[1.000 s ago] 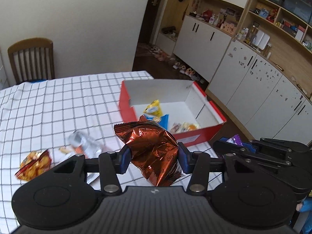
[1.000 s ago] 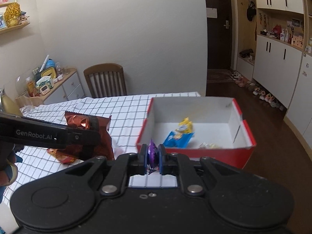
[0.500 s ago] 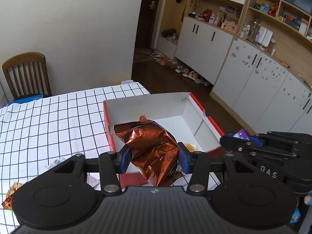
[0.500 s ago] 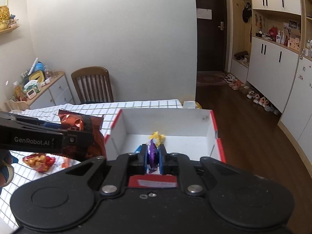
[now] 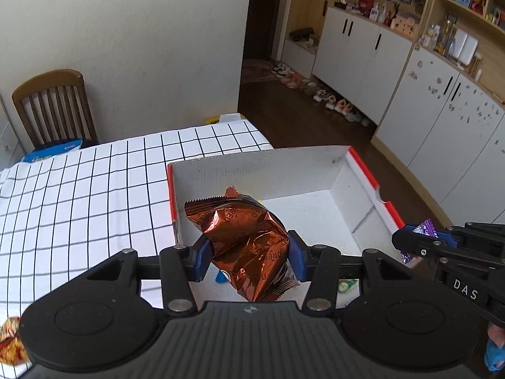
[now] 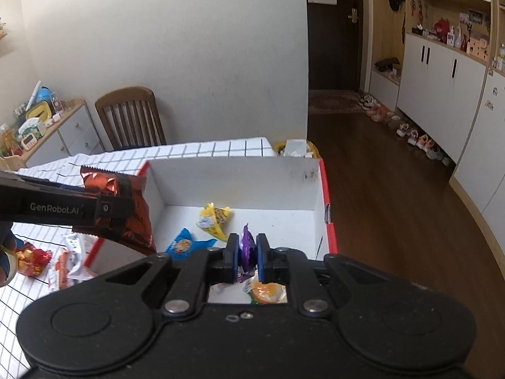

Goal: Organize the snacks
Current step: 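Carry the purple candy and copper chip bag into the red box and release, then lift both tools out of the box and move back to the table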

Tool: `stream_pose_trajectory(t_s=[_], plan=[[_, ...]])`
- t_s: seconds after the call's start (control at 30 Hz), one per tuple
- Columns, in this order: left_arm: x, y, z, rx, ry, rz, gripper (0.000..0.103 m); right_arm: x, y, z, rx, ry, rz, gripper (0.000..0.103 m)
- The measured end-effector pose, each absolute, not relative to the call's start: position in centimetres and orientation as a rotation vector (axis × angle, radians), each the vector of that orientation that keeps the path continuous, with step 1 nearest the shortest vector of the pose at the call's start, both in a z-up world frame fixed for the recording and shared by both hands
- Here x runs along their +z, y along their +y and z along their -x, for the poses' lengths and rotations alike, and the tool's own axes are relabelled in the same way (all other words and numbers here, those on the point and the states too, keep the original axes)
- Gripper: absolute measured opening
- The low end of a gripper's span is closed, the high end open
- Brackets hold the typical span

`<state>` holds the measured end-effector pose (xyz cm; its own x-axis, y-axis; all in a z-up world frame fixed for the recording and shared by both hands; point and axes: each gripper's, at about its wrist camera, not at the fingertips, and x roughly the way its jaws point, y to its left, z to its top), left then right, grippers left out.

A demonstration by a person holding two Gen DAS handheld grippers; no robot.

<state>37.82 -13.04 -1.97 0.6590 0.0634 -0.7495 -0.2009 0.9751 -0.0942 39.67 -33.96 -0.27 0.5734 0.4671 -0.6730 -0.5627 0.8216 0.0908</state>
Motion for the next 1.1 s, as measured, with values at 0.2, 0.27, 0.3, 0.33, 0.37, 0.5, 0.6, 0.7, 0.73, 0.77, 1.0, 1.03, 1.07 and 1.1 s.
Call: stream_pose_trajectory(t_s=[0.2, 0.27, 0.3, 0.33, 0.37, 0.5, 0.6, 0.7, 0.73, 0.77, 1.0, 1.03, 1.07, 1.1], plan=[[-3.7, -13.1, -41.0, 0.189, 0.877, 0.161, 0.049, -2.5, -33.1, -41.9, 0.605, 0.789, 0.175, 0.009], [-4.1, -13.0, -41.9, 0.19, 0.891, 0.174, 0.049, -3.2, -32.6, -42.6, 0.601, 0.807, 0.191, 0.009], [-4.4, -13.0, -42.3, 0.192, 0.897, 0.177, 0.049, -3.6, -32.5, -43.0, 0.597, 0.815, 0.193, 0.009], [-4.5, -13.1, -42.7, 0.192, 0.899, 0.177, 0.049, -3.9, -32.4, -43.3, 0.599, 0.826, 0.191, 0.009], [-4.7, -13.2, -43.0, 0.193, 0.9, 0.172, 0.049, -4.2, -32.3, -43.7, 0.599, 0.839, 0.188, 0.009], [-5.5, -13.5, -44.2, 0.201, 0.921, 0.167, 0.049, -5.1, -31.7, -44.5, 0.605, 0.859, 0.206, 0.01], [-6.3, -13.6, -44.8, 0.206, 0.938, 0.189, 0.049, -5.7, -31.4, -44.8, 0.613, 0.869, 0.227, 0.01], [-6.8, -13.6, -45.4, 0.206, 0.949, 0.208, 0.049, -6.1, -31.3, -45.1, 0.618, 0.879, 0.235, 0.011], [-6.9, -13.6, -45.5, 0.207, 0.952, 0.211, 0.049, -6.2, -31.2, -45.1, 0.619, 0.882, 0.238, 0.012], [-7.1, -13.7, -45.7, 0.208, 0.956, 0.214, 0.049, -6.2, -31.2, -45.2, 0.62, 0.885, 0.24, 0.013], [-8.4, -14.1, -46.1, 0.208, 0.989, 0.216, 0.049, -6.3, -31.2, -45.0, 0.632, 0.883, 0.249, 0.018], [-8.3, -14.2, -46.0, 0.207, 0.989, 0.211, 0.049, -6.3, -31.3, -45.0, 0.635, 0.886, 0.247, 0.019], [-8.2, -14.4, -46.0, 0.208, 0.987, 0.204, 0.05, -6.2, -31.3, -45.0, 0.638, 0.888, 0.243, 0.02], [-8.2, -14.5, -46.0, 0.21, 0.986, 0.196, 0.05, -6.1, -31.4, -45.0, 0.64, 0.887, 0.241, 0.021]])
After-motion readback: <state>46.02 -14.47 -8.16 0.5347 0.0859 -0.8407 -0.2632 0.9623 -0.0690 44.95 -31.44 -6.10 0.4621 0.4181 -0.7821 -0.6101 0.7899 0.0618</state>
